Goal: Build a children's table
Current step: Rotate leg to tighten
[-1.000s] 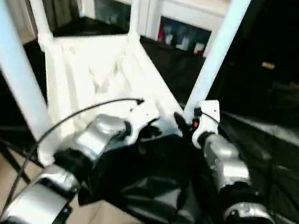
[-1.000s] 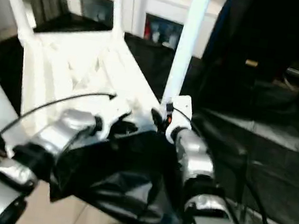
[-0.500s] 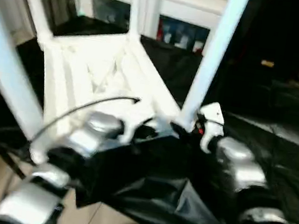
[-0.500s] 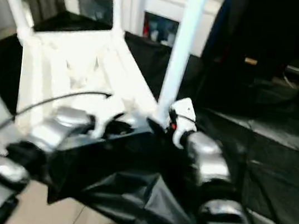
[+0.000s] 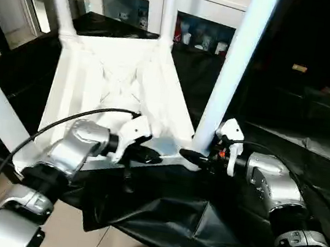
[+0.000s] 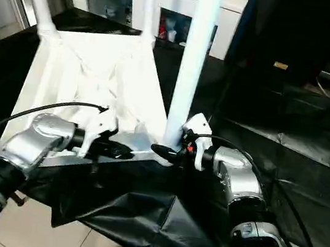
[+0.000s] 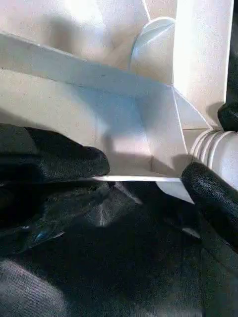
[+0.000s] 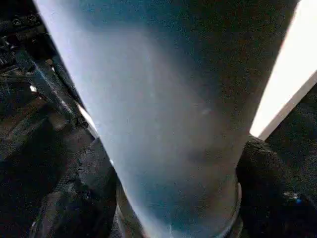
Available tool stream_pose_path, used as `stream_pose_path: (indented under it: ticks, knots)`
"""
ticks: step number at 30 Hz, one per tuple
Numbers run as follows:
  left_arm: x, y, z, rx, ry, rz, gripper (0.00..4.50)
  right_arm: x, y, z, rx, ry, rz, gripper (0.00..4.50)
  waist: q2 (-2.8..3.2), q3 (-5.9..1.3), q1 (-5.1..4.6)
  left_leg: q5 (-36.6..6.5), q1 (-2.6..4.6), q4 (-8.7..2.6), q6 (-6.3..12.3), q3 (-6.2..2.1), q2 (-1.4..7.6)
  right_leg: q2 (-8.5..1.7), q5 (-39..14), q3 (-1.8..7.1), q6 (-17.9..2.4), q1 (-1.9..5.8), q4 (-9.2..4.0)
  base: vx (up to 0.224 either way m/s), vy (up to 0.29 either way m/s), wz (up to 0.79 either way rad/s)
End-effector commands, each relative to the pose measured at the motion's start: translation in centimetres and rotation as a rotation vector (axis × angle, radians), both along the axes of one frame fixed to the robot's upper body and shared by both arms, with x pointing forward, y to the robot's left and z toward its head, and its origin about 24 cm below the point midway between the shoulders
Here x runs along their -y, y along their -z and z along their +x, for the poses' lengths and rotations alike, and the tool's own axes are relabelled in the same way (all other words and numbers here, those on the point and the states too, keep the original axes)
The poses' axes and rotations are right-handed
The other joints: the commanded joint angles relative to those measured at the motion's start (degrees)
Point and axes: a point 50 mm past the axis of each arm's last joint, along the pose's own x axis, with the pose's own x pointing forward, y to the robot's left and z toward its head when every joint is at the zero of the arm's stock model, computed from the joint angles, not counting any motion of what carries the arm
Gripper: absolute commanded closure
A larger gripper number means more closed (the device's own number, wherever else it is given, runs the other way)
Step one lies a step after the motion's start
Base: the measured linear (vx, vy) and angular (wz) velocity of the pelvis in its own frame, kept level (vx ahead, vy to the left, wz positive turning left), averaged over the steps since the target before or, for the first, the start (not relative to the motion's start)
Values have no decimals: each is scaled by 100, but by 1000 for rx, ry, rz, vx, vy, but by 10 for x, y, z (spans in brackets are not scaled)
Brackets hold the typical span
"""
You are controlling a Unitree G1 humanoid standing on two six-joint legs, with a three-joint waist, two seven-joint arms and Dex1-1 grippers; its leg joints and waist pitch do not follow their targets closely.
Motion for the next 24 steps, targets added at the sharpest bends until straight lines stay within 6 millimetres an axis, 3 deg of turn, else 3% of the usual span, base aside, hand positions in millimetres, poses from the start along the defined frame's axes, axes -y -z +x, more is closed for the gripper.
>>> stream_pose_path:
  ticks: [1, 5, 8, 13, 15, 16, 17, 18, 21, 24]
  knots:
    - [9, -2, -3, 3, 41, -12, 450, -12, 1, -5, -14, -76, 3, 177, -38, -396, 0, -820, 135, -376, 291, -85, 237, -414, -260, 160, -1508, 276, -355, 0, 0, 0]
    - [11, -2, 5, 33, -39, -3, 450, -16, 7, -4, -6, 5, 3, 179, -40, -405, -4, -657, 125, -364, 331, -83, 217, -403, 5, 158, -1516, 279, -333, 0, 0, 0]
    - [18, -1, 16, 69, -165, 6, 450, -22, 17, 0, -5, 162, -27, 180, -47, -380, -28, -829, 149, -382, 240, -81, 205, -412, -343, 173, -1461, 253, -391, 0, 0, 0]
    - [47, -5, 30, 109, -337, -33, 450, -48, 34, 2, -54, 395, -34, 181, -58, -328, -53, -1438, 207, -457, -77, -117, 204, -444, -1658, 200, -1109, 206, -536, 0, 0, 0]
    - [52, -5, 31, 110, -350, -40, 450, -53, 35, 2, -62, 431, -28, 181, -58, -321, -60, -1557, 214, -476, -122, -127, 201, -442, -1847, 199, -1016, 188, -561, 0, 0, 0]
    - [57, -6, 31, 112, -360, -47, 450, -59, 35, 3, -72, 459, -20, 181, -26, -325, -59, -1567, 212, -478, -135, -134, 201, -446, -1849, 203, -1001, 189, -557, 0, 0, 0]
    - [63, -6, 31, 113, -367, -56, 450, -67, 34, 3, -73, 475, -9, 181, -47, -328, -68, -1550, 188, -488, -137, -141, 197, -442, -1796, 200, -966, 203, -560, 0, 0, 0]
    - [67, -6, 31, 112, -368, -68, 450, -74, 32, 3, -59, 466, -2, 181, -34, -332, -65, -1556, 200, -490, -138, -139, 198, -442, -1757, 200, -958, 188, -563, 0, 0, 0]
    - [78, -6, 27, 101, -330, -94, 450, -89, 23, 1, -51, 377, 81, 111, -39, -336, -63, -1556, 186, -486, -75, -136, 193, -441, -1620, 204, -951, 198, -561, 0, 0, 0]
    - [73, -6, 23, 85, -260, -99, 450, -79, 17, -1, -38, 258, 65, 88, -34, -341, -61, -1483, 163, -491, -17, -141, 192, -440, -1432, 199, -977, 220, -544, 0, 0, 0]
